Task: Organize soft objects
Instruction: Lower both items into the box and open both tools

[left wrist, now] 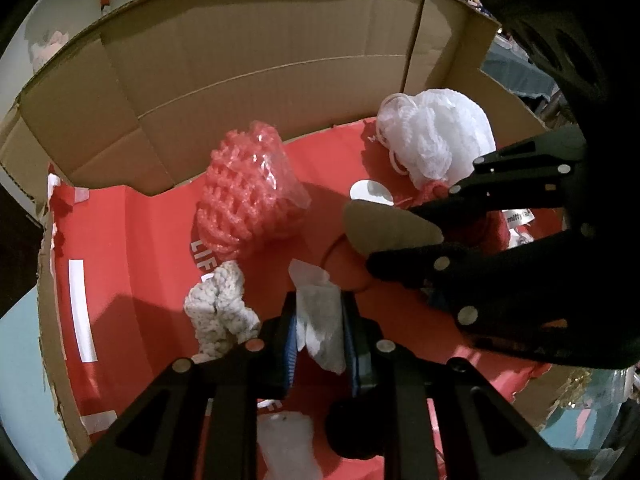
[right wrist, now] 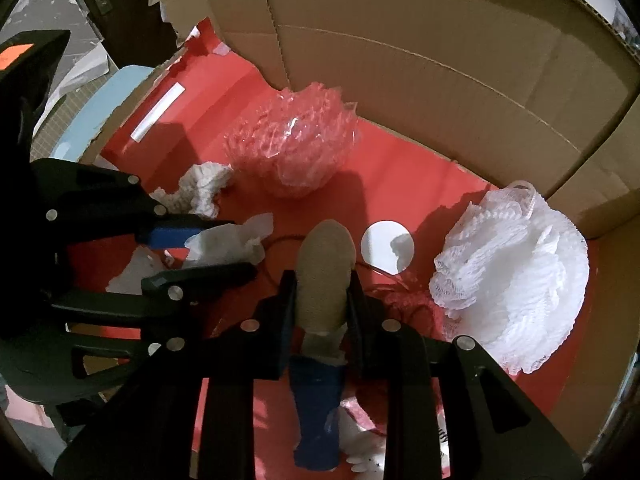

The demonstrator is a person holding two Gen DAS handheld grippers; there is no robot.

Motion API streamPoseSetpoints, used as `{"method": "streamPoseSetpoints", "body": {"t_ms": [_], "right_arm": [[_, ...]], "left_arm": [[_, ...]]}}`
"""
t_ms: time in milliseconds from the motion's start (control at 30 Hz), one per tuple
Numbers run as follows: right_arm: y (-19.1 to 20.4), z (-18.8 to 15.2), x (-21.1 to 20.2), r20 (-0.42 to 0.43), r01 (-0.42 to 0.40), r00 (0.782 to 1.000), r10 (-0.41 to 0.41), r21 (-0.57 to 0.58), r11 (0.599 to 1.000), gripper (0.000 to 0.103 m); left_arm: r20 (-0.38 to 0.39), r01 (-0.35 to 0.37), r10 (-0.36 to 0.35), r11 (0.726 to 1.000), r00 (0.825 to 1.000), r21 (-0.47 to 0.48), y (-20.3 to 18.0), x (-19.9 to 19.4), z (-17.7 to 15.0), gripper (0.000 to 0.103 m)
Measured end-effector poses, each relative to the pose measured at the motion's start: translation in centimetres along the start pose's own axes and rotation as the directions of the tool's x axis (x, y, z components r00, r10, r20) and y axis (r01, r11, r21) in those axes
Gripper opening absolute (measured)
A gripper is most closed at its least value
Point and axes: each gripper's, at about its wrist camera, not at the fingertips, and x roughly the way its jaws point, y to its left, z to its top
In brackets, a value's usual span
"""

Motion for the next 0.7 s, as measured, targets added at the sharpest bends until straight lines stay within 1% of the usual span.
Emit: {"method": "streamPoseSetpoints", "body": {"t_ms": [100,533,633,667,700], "right_arm": [[-0.08,0.08,0.08,-0.001,-0.004,1.0,0.004,0.009,1.0,0.023],[-0.81,0.61,-0.03,-0.004,-0.014,1.0,0.014,0.038,0.999,0.027],[-0.88,0.83,-0.02,-0.004,-0.021,1.0,0.021,0.04,0.999,0.033],[-0.88,0.84,-0.06,-0.001,-0.019,1.0,0.019,0.039,0.999,0.044],[-0.84,0.87,-0.17,0.007,-0.016,1.0,0.016,0.039,0.999,0.052]], "left_arm": [[0.001,-0.004,0.004,1.0,1.0,0.002,-0.12,0.04,-0.03,0.02],[0.005,-0.013,0.013,1.0,1.0,0.004,-0.12,0.01,-0.25,0.031],[0.008,-0.01,0.01,1.0,1.0,0.007,-0.09,-0.06,-0.32,0.034],[0.012,-0.011,0.011,1.0,1.0,0.008,-0.07,-0.16,-0.36,0.035],[0.016,-0.012,0.012,1.0,1.0,0.01,-0.05,-0.25,-0.4,0.036]]}}
